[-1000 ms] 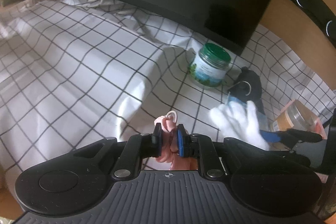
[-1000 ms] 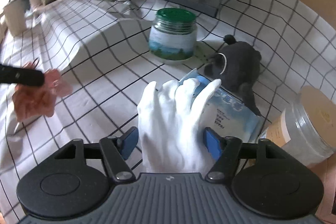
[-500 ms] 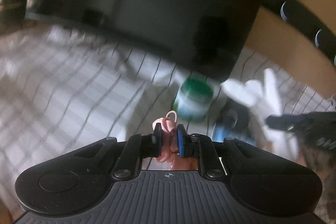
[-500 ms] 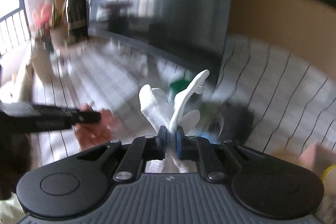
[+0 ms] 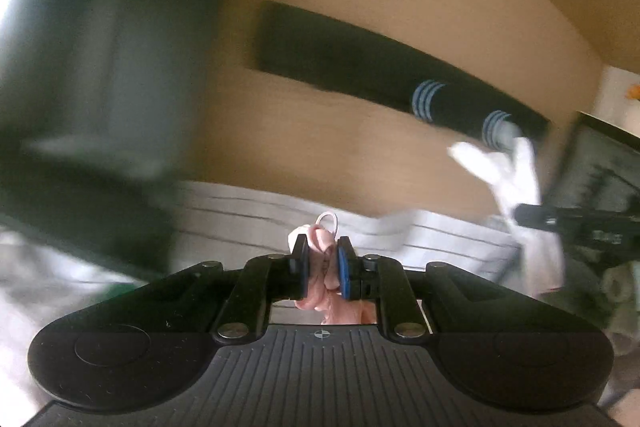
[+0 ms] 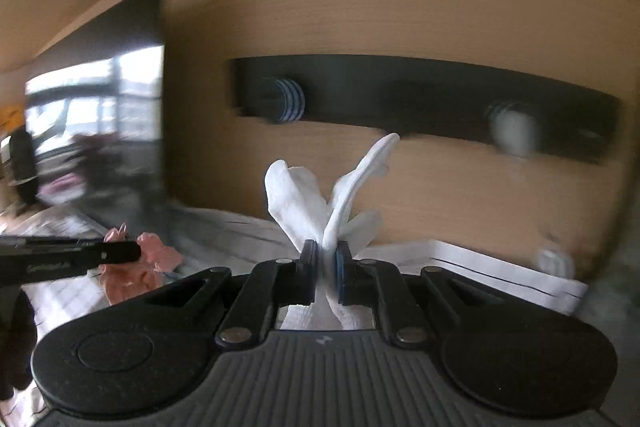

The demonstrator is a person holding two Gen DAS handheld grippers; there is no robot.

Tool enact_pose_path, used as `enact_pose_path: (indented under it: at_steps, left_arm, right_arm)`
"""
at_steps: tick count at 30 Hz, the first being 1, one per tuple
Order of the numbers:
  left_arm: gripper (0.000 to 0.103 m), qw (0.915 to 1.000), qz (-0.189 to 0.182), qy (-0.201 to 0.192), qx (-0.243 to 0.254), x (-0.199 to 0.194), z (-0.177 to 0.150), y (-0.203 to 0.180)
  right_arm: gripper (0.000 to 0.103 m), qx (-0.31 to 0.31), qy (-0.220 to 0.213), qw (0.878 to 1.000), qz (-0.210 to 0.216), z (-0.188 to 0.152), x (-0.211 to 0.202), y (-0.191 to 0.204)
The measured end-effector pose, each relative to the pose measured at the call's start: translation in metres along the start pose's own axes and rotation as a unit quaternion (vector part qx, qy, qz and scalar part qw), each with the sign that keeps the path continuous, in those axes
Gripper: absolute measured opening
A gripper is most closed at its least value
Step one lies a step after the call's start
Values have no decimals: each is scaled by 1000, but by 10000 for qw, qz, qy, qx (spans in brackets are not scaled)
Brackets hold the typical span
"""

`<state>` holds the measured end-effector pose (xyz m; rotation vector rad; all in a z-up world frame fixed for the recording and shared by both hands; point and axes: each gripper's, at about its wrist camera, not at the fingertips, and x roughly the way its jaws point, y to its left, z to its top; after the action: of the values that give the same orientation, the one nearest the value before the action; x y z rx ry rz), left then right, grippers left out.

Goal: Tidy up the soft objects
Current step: 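Lift the glove and scrunchie and carry both toward the pink box, then open the right tool over the box to drop the glove while the left drops the scrunchie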

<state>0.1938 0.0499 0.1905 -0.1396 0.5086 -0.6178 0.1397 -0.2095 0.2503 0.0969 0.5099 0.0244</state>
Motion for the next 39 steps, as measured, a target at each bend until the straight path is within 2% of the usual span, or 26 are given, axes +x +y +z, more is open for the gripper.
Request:
enact_pose_path:
  at_steps: [3, 8, 10, 11, 14, 15, 18, 22, 26, 30, 33, 36, 39]
  left_arm:
    - [17, 9982, -523, 259, 166, 32, -5, -46]
    - [18, 9884, -1203, 844, 376, 90, -24, -107]
    - [21, 9833, -1411, 1133, 201, 115, -35, -123]
    - [23, 9790, -1463, 1417, 20, 130, -42, -127]
    - [23, 9628, -1245, 2366, -388, 173, -69, -129]
    - [23, 9611, -1195, 2447, -454, 180, -77, -127]
    - [23, 9611, -725, 2592, -623, 193, -97, -115]
    - [23, 9627, -569, 2416, -1078, 193, -95, -94]
    - [23, 9705, -573, 2079, -1076, 172, -78, -85]
    - [23, 9765, -649, 1840, -917, 136, -73, -84]
    - [23, 9813, -638, 1708, -611, 108, -73, -89]
    - [23, 9849, -555, 1613, -295, 82, -76, -89]
    - [23, 9857, -473, 1611, -149, 58, -81, -80]
  right_arm:
    - [9, 211, 37, 9991, -369, -11, -12, -34]
    - [9, 512, 178, 9956, -763, -35, -26, -74]
    - [9, 682, 272, 9939, -824, -46, -27, -89]
    - [9, 760, 341, 9930, -843, -51, -25, -95]
    - [9, 980, 559, 9902, -820, -70, -14, -106]
    - [9, 1055, 632, 9896, -751, -77, -11, -108]
    - [9, 1265, 875, 9871, -452, -99, 3, -112]
    - [9, 1258, 1322, 9832, -53, -126, 37, -103]
    - [9, 1225, 1857, 9749, -7, -156, 71, -97]
    - [10, 1320, 2188, 9666, -223, -180, 98, -104]
    - [10, 1350, 2128, 9669, -395, -183, 105, -107]
    - [10, 1271, 2153, 9646, -840, -183, 117, -105]
    - [10, 1229, 2105, 9635, -1105, -184, 124, -101]
